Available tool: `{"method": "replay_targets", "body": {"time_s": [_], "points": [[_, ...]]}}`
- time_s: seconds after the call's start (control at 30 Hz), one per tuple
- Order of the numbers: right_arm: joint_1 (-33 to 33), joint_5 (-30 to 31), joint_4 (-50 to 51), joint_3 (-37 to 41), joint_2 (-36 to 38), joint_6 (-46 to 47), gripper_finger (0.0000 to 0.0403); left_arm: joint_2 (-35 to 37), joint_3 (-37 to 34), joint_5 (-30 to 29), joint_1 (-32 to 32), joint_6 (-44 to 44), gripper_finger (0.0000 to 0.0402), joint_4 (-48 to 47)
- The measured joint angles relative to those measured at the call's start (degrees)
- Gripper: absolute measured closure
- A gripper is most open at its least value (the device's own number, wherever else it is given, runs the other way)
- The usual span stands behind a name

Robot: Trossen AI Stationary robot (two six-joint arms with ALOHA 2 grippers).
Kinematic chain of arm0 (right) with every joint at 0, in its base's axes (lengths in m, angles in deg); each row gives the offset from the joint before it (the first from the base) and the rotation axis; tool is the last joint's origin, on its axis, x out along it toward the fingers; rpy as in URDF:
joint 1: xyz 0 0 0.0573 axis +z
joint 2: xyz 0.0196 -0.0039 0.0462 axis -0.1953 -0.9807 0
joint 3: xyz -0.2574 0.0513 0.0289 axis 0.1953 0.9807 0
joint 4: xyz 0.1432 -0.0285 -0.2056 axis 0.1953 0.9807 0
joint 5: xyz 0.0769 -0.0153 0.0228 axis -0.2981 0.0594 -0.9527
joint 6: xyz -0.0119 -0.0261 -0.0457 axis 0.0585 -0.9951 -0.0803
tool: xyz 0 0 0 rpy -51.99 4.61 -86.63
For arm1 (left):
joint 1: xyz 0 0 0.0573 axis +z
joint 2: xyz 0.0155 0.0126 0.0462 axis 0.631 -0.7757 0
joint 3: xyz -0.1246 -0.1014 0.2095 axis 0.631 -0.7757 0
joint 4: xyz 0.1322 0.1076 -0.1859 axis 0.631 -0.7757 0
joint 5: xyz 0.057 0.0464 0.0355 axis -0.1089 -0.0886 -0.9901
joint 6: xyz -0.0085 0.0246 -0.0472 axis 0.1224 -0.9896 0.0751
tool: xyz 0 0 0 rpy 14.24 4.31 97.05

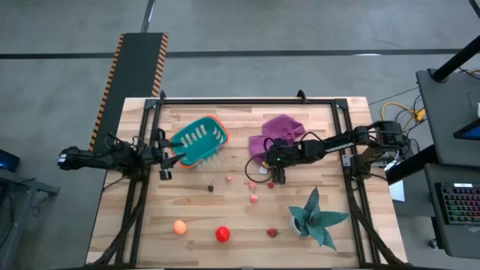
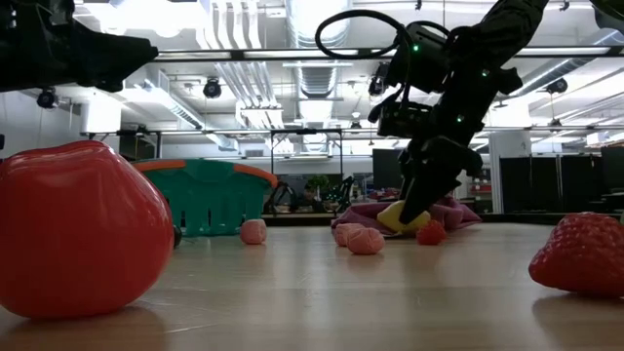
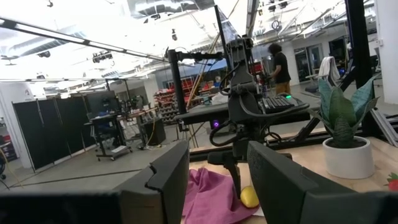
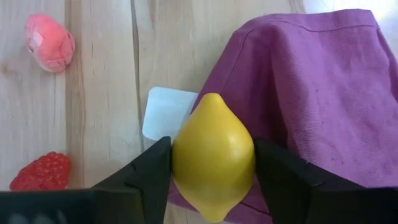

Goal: Pick and placing Produce into tupperware
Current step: Put the yellow lemon into the blue basket

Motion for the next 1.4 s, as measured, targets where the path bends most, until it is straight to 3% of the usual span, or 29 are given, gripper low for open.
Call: {"method": "replay_targets", "body": {"time_s": [0.87,1.17,1.4], "points": [[0.00,-0.09,-0.76,0.04,1.64,1.51,0.0218,0.00,-0.04,0.00,-0.01,0.06,0.0251,0.00],[0.00,-0.48,-7.79,0.04,7.98,1.73,0.0219,-0.25,-0.07,0.02,-0.01,0.04,0.0251,-0.03],[0.00,-0.19,-24.72,0.04,9.77,0.57,0.0219,-0.25,-0.07,0.00,0.01,0.02,0.0251,0.00]]}}
